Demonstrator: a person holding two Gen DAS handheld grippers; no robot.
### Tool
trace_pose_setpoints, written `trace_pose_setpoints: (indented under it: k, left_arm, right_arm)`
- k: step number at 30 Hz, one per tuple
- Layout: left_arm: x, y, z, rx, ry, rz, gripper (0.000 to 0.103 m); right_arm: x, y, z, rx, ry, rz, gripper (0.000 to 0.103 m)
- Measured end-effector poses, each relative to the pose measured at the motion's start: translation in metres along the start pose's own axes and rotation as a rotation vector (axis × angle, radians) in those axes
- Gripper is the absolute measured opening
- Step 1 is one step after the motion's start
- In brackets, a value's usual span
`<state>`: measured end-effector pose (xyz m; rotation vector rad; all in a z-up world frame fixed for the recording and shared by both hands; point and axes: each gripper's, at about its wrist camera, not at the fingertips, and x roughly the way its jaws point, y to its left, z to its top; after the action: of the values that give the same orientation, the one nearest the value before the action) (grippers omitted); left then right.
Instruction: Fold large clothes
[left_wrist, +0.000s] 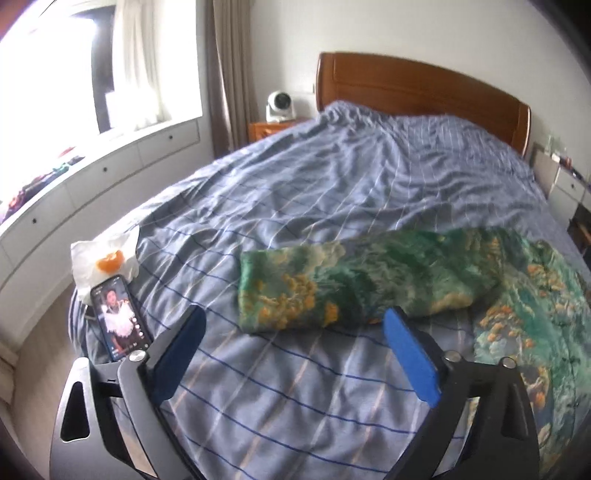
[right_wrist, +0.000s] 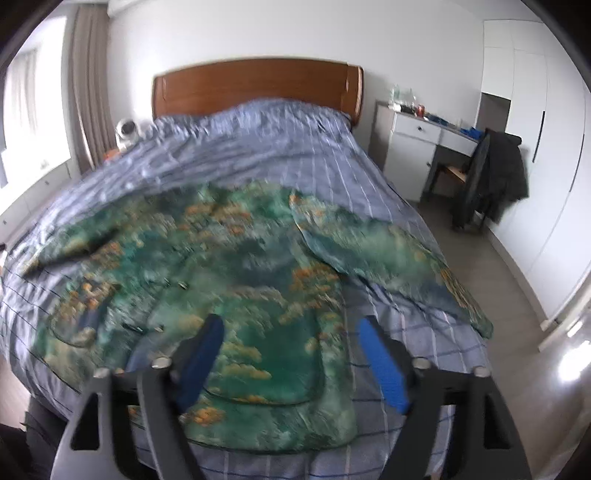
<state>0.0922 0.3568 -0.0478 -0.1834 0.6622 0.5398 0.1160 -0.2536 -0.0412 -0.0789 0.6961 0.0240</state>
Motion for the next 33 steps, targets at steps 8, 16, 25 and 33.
trace_pose_setpoints:
  k: [8,16,25,33]
  left_arm:
    - [-0.019,-0.070,-0.020,0.074,0.012,-0.035,0.099]
    - [-0.038,-0.143,-0.033,0.117,0.071,-0.203,0.099]
    - [-0.037,-0.191,-0.064,0.219,0.134,-0.254,0.099]
    - [-0.049,-0.216,-0.074,0.317,0.142,-0.293,0.100]
  right_arm:
    - [0.011,-0.008,-0.005,-0.036,0.044,-0.165,0.081]
    - [0.008,-0.019,-0.004,-0.075,0.033,-0.282,0.081]
    - [0.005,-0.029,-0.001,-0.078,0.012,-0.343,0.081]
    - [0.007,-0.032,0.000,-0.094,0.013,-0.378,0.081]
